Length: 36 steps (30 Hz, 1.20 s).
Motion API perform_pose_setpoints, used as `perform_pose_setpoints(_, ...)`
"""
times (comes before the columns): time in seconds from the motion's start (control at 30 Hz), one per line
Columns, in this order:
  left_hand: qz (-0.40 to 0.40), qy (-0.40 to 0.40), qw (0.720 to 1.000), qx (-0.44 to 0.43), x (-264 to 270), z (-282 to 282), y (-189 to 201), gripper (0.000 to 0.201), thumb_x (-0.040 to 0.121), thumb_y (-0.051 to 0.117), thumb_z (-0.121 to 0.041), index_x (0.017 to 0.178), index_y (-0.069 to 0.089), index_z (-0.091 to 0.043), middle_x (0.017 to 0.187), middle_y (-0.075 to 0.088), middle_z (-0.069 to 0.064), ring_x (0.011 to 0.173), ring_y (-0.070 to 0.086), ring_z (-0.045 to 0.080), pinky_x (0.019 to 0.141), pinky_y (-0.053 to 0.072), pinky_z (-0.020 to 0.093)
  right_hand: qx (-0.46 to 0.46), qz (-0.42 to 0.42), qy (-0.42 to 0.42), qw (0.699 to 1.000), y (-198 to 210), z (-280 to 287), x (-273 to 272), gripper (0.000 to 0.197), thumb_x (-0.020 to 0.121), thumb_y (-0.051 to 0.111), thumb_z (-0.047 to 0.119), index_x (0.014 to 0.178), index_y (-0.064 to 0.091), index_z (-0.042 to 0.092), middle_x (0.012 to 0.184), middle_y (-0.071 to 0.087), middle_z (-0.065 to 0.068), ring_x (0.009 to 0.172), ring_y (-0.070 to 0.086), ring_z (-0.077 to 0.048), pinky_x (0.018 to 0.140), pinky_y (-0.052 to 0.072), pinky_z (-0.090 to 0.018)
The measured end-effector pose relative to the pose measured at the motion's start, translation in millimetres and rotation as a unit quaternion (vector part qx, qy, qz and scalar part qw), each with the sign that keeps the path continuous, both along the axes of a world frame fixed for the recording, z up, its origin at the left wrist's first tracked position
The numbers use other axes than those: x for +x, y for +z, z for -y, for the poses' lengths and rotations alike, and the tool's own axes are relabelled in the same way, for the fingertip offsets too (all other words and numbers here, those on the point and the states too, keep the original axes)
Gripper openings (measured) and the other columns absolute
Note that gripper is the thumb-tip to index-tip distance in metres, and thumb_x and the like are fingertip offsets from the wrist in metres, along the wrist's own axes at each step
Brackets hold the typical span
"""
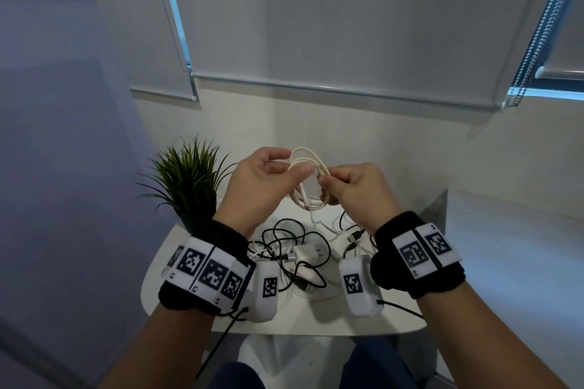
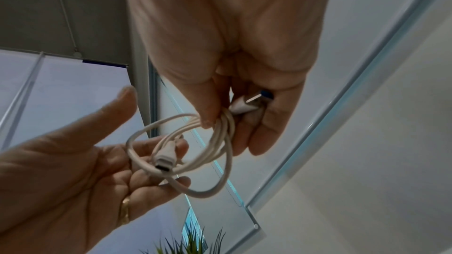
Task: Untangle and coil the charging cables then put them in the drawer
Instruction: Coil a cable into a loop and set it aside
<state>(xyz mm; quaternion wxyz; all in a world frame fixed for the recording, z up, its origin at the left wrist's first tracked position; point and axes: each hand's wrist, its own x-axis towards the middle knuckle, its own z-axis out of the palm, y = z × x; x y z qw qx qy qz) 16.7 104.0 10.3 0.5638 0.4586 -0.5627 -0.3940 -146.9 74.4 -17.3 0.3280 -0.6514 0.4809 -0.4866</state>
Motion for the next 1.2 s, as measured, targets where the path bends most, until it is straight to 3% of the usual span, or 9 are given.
perform_pose_setpoints(0.17, 0.086, 0.023, 0.996, -0.023, 2, 5, -1, 0.019, 0.082, 0.070, -0.009, 0.093, 0.064, -0.024, 0.078, 0.072, -0.002, 0.063, 0.066, 0.003, 0.056, 0.045, 0.017, 0.001, 0.008, 0.015, 1.000, 4, -1, 2, 0.016, 0.088, 0.062, 0.008, 0.077, 0.072, 0.000, 0.062, 0.063, -0.005, 0.054, 0.057, -0.010, 0.065, 0.053, -0.034)
perform_pose_setpoints(0.27, 0.117, 0.031, 0.993, -0.012, 4, 10, -8, 0.017, 0.083, 0.067, -0.030, 0.095, 0.060, -0.040, 0.076, 0.073, -0.004, 0.072, 0.067, 0.011, 0.070, 0.048, 0.039, 0.004, 0.016, 0.032, 0.999, 4, -3, 2, 0.016, 0.089, 0.061, 0.006, 0.079, 0.072, 0.000, 0.062, 0.062, -0.003, 0.053, 0.056, -0.006, 0.061, 0.051, -0.023)
perform_pose_setpoints(0.37, 0.146, 0.024, 0.989, -0.005, 5, 14, -15, 0.015, 0.079, 0.056, -0.046, 0.093, 0.061, -0.045, 0.070, 0.070, -0.009, 0.070, 0.064, 0.014, 0.085, 0.045, 0.055, -0.002, 0.016, 0.037, 0.999, 4, -3, 4, 0.016, 0.088, 0.061, 0.006, 0.079, 0.072, 0.000, 0.062, 0.062, -0.002, 0.056, 0.056, -0.008, 0.063, 0.050, -0.026)
perform_pose_setpoints(0.53, 0.160, 0.033, 0.987, -0.002, 0, 15, -16, 0.019, 0.098, 0.048, -0.021, 0.090, 0.064, -0.015, 0.071, 0.063, -0.006, 0.068, 0.055, 0.009, 0.069, 0.042, 0.016, -0.009, 0.007, 0.033, 0.999, 3, -5, 5, 0.016, 0.089, 0.060, 0.005, 0.084, 0.071, -0.006, 0.060, 0.056, -0.005, 0.048, 0.046, -0.005, 0.050, 0.041, -0.017)
perform_pose_setpoints(0.7, 0.057, -0.030, 0.993, 0.101, -2, 10, -16, 0.029, 0.100, 0.042, -0.027, 0.076, 0.059, -0.022, 0.081, 0.061, -0.007, 0.084, 0.052, 0.007, 0.094, 0.032, 0.034, -0.019, 0.002, 0.039, 0.999, 7, -3, 3, 0.025, 0.087, 0.064, 0.006, 0.080, 0.075, 0.027, 0.067, 0.068, -0.002, 0.066, 0.057, -0.012, 0.071, 0.051, -0.034)
perform_pose_setpoints(0.83, -0.029, -0.085, 0.983, 0.162, -4, 6, -10, 0.026, 0.090, 0.049, -0.018, 0.064, 0.055, -0.020, 0.083, 0.060, -0.001, 0.089, 0.050, 0.013, 0.088, 0.032, 0.037, -0.039, -0.024, 0.038, 0.998, 7, -7, 0, 0.016, 0.088, 0.062, 0.008, 0.082, 0.075, 0.014, 0.078, 0.068, -0.020, 0.067, 0.056, -0.018, 0.071, 0.047, -0.035)
perform_pose_setpoints(0.9, -0.022, -0.090, 0.980, 0.175, -3, 4, -8, 0.008, 0.074, 0.057, -0.022, 0.069, 0.061, -0.018, 0.085, 0.057, 0.003, 0.090, 0.048, 0.015, 0.088, 0.033, 0.038, -0.051, -0.030, 0.046, 0.997, 4, -6, 1, 0.015, 0.088, 0.061, 0.008, 0.084, 0.074, 0.011, 0.078, 0.067, -0.018, 0.067, 0.057, -0.026, 0.070, 0.048, -0.036)
perform_pose_setpoints(1.0, 0.012, -0.100, 0.976, 0.192, -1, 4, -8, 0.017, 0.066, 0.057, -0.021, 0.081, 0.061, -0.015, 0.086, 0.055, 0.004, 0.087, 0.049, 0.015, 0.084, 0.040, 0.035, -0.055, -0.045, 0.039, 0.997, -3, -3, 2, 0.014, 0.088, 0.059, 0.008, 0.080, 0.072, 0.009, 0.074, 0.067, -0.013, 0.072, 0.061, -0.033, 0.075, 0.050, -0.043)
perform_pose_setpoints(1.2, 0.128, -0.057, 0.978, 0.152, 1, 6, -11, 0.014, 0.088, 0.047, 0.001, 0.091, 0.052, -0.012, 0.085, 0.061, 0.011, 0.072, 0.067, 0.020, 0.066, 0.059, 0.031, -0.043, -0.062, 0.027, 0.997, -5, -1, 1, 0.025, 0.090, 0.056, 0.007, 0.074, 0.064, 0.024, 0.069, 0.065, 0.000, 0.062, 0.055, -0.007, 0.064, 0.045, -0.023)
